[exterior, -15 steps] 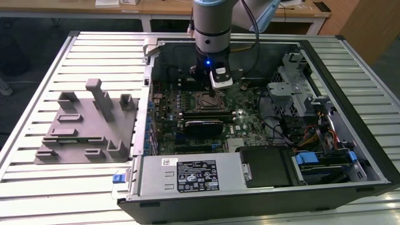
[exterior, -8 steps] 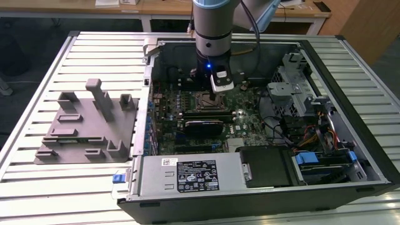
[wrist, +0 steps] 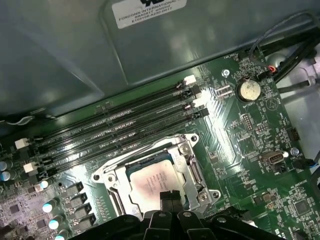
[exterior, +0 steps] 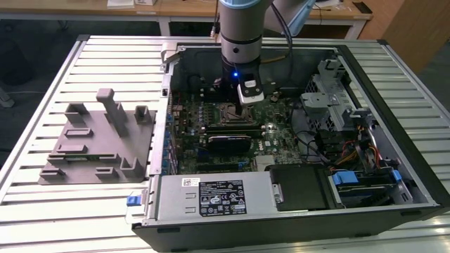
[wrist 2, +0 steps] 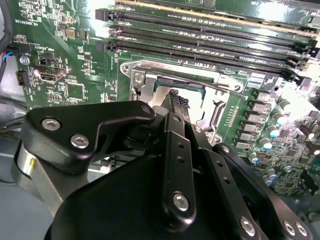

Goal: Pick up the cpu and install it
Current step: 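Install the first cpu locking lever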

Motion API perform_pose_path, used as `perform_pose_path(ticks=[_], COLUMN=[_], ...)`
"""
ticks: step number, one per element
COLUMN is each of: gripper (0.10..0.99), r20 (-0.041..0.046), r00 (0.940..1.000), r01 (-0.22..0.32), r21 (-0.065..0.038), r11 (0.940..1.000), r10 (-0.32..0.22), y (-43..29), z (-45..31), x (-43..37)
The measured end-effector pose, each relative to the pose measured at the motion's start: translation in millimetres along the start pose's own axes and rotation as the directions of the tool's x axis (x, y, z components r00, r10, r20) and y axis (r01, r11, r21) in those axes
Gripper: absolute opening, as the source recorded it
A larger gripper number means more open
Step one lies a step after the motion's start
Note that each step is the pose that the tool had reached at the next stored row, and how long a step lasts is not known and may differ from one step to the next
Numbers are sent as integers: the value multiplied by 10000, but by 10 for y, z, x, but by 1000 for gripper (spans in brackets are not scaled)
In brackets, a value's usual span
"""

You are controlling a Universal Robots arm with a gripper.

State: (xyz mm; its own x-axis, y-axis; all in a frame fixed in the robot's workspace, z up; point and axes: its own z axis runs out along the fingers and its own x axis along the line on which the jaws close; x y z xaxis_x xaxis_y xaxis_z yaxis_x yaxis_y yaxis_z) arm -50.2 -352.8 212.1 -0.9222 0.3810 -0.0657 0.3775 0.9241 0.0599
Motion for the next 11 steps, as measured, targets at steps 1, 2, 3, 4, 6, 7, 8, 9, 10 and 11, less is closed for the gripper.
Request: perform_pose_path(ticks=[1, 2, 3, 4, 6, 7, 8, 9, 10, 11], gripper=[106, 106, 106, 106, 106, 106, 106, 106, 106, 106], r20=[0, -1, -1, -2, -3, -4, -5, -5, -6, -6], r00=[10000, 10000, 10000, 10000, 10000, 10000, 10000, 10000, 10000, 10000], r01=[0, 0, 1, 1, 22, 39, 54, 67, 76, 83], r21=[2, 3, 4, 6, 6, 3, 3, 0, -1, 0], r11=[10000, 10000, 10000, 10000, 10000, 10000, 10000, 10000, 10000, 10000], r10=[0, 0, -1, -1, -22, -39, -54, -67, -76, -83], y=[0, 0, 1, 1, 2, 2, 3, 5, 6, 8], z=[0, 0, 0, 0, -16, -31, -49, -70, -94, -120], x=[0, 0, 0, 0, -1, -2, -4, -5, -6, -8])
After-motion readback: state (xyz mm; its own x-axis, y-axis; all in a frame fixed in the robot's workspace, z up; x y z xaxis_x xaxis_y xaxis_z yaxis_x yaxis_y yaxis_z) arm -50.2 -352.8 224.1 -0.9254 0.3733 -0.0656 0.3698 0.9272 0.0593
